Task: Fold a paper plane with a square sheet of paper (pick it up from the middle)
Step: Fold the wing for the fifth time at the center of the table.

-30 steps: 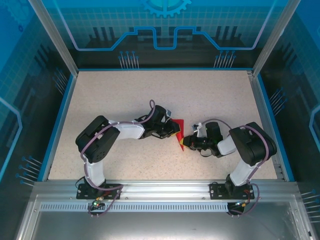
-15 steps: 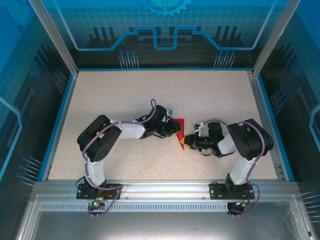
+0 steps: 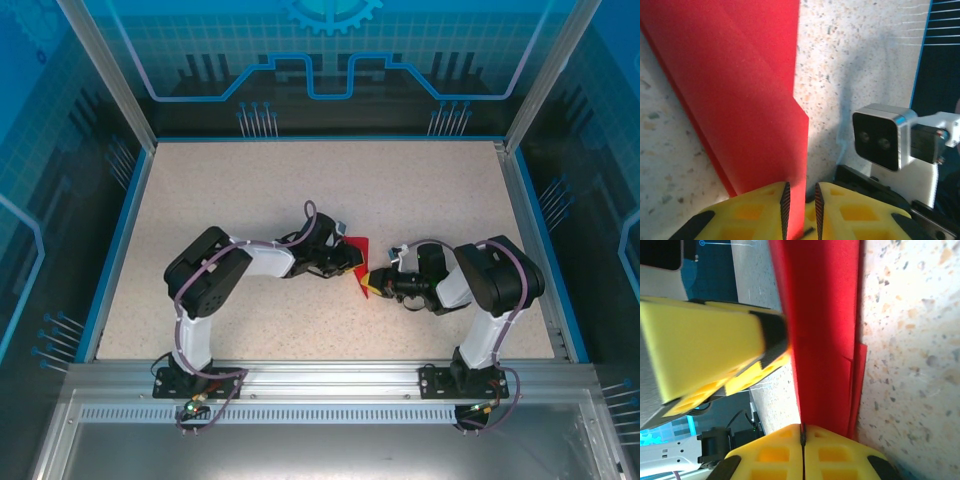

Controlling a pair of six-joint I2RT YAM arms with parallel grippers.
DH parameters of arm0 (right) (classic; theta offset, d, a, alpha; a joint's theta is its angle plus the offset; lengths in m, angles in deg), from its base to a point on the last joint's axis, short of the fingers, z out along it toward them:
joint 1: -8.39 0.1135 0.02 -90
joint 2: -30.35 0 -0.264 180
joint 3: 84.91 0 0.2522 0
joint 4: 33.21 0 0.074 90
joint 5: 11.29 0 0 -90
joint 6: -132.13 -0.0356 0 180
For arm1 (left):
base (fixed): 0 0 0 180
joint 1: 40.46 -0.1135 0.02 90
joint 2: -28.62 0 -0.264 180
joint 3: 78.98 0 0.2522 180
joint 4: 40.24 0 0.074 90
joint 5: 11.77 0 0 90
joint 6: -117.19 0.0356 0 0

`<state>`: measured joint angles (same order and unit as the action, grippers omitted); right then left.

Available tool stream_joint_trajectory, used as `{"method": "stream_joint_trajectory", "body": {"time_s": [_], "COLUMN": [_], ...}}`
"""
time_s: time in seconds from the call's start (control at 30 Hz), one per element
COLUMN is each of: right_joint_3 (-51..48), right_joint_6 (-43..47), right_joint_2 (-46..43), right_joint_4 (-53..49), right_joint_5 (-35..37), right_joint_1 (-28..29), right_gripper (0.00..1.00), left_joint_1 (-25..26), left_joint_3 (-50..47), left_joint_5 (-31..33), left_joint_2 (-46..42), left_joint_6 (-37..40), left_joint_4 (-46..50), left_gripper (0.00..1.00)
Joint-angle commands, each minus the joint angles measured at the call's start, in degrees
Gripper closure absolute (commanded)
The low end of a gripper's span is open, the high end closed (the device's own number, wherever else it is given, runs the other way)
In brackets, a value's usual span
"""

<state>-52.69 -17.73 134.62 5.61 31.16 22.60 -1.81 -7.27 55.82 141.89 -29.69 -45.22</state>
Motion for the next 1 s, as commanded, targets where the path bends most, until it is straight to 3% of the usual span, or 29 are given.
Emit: {"method": "stream_joint_trajectory", "body": {"time_s": [0.0, 0.27, 0.97], "right_joint_3": [-0.73, -0.35, 5.14], "right_joint_6": [1.88, 3.11, 9.99], "right_joint_2": [3.93, 3.23, -4.07], "right_joint_4": [-8.19, -12.02, -34.73], "right_joint_5": [5.20, 6.06, 10.90], "right_joint_1": [-0.84, -0.80, 0.94], "right_gripper": [0.94, 0.93, 0.87], "left_joint_1": [0.44, 0.46, 0.45], "left_joint_3": [2.15, 1.57, 4.61], "left_joint_5": [-0.96, 0.47, -0.29], "left_joint_2": [1.81, 1.25, 5.02], "left_joint_6": [1.33, 2.01, 5.13], "left_joint_4": [0.31, 2.84, 11.12], "left_gripper": [0.76, 0.76, 0.78]}}
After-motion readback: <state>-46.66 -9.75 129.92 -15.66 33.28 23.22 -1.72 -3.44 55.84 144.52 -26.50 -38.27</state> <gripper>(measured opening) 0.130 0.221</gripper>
